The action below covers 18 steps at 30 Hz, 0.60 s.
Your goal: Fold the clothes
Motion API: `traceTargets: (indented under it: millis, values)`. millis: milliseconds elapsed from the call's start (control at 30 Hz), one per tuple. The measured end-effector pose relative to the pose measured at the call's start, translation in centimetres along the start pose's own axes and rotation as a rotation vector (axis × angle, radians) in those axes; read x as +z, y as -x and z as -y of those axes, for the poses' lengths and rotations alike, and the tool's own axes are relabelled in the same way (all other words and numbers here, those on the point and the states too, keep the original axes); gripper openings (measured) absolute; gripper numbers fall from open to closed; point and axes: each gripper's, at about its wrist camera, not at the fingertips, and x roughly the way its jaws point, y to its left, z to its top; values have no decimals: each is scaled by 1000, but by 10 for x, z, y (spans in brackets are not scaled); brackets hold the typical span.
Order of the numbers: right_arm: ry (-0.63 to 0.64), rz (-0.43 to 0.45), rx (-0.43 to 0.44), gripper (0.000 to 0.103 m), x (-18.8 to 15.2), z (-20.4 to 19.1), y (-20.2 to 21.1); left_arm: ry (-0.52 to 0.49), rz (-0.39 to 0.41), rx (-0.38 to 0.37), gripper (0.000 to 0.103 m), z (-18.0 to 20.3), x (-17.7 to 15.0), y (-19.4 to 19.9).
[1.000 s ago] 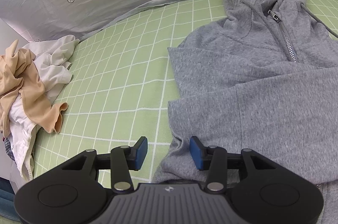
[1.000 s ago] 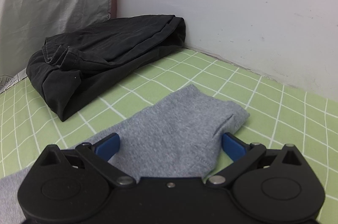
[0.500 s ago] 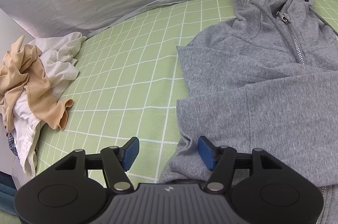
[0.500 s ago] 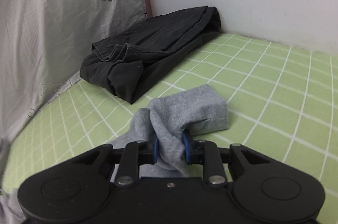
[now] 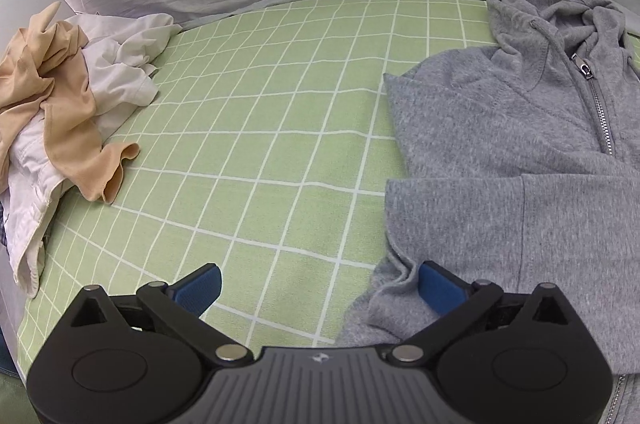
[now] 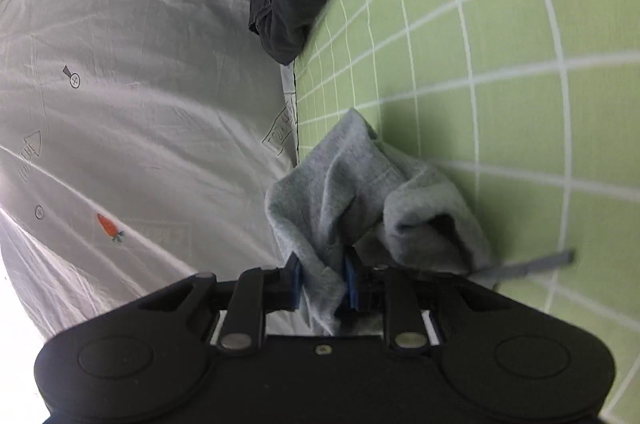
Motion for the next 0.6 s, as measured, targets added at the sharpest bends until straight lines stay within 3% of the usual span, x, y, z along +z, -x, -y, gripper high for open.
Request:
traceTargets:
  millis: [133, 267, 367, 500, 567, 600]
  values:
    - [-52, -121, 58, 20, -32, -6, -26, 3, 17, -13, 103, -2, -3, 0]
    - [6, -291, 49, 19, -72, -21, -58, 23, 29, -35, 103, -5, -6, -1]
    - [137, -418, -49, 19, -104, -32, -85, 41, 22, -63, 103, -10, -6, -4]
    - [537, -516, -277, 22, -145, -63, -109, 64, 9, -99, 103, -16, -5, -7]
    - [700, -522, -300, 40, -157, -82, -109, 77, 6, -111, 103, -18, -6, -8]
    - [753, -507, -296, 61, -160, -91, -105, 84, 4, -115, 103, -19, -6, -8]
